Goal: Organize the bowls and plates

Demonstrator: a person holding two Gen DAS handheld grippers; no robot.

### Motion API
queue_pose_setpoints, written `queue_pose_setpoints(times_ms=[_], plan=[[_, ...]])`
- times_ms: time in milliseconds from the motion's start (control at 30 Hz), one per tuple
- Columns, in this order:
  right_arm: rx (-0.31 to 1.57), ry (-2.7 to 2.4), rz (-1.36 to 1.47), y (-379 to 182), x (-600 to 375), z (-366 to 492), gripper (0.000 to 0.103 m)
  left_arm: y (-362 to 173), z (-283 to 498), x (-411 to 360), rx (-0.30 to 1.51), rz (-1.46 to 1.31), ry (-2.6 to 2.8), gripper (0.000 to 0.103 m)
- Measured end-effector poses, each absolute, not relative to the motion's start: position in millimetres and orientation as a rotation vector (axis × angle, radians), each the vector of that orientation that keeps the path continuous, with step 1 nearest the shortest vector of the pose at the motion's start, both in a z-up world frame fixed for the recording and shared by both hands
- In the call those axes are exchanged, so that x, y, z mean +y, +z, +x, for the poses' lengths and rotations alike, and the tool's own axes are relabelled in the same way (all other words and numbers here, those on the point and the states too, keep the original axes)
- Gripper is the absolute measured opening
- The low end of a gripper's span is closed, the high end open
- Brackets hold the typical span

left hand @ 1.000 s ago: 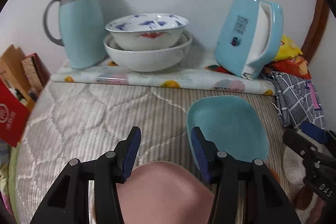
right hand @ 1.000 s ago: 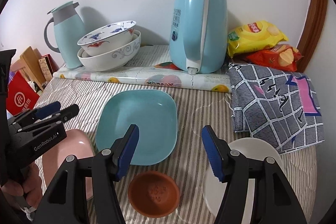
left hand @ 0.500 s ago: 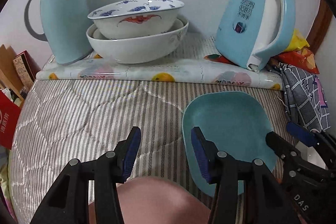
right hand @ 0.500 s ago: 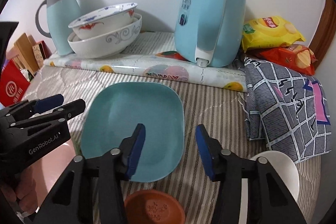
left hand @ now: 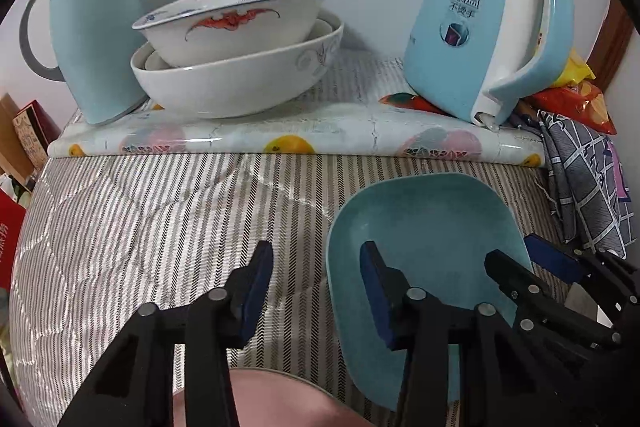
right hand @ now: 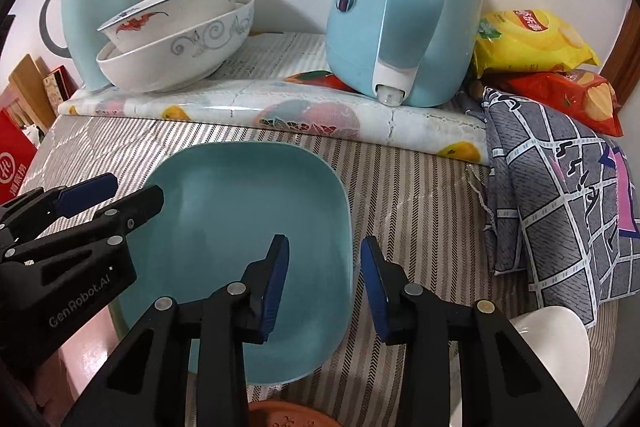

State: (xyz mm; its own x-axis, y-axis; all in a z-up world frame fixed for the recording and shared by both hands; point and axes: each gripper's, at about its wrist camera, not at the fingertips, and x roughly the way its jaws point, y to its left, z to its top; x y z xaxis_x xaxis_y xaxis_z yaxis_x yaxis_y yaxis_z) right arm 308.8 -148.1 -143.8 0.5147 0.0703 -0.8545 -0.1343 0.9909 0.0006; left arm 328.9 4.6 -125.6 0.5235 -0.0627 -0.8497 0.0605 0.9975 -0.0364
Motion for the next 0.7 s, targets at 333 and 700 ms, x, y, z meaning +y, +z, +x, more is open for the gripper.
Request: queue_pose_setpoints(times_ms=[333, 700], plan=[[1.057, 0.119, -0.073, -158.5, -147.3, 313.3, 0.018, -139.0, 333.9, 0.5, 1.041, -0.004, -0.087, 0.01], [1.03, 0.112, -0.024, -151.8, -155.2, 312.5, 0.01, -134.4, 331.8, 1.7, 1.011, -0.045, -0.093, 0.007]])
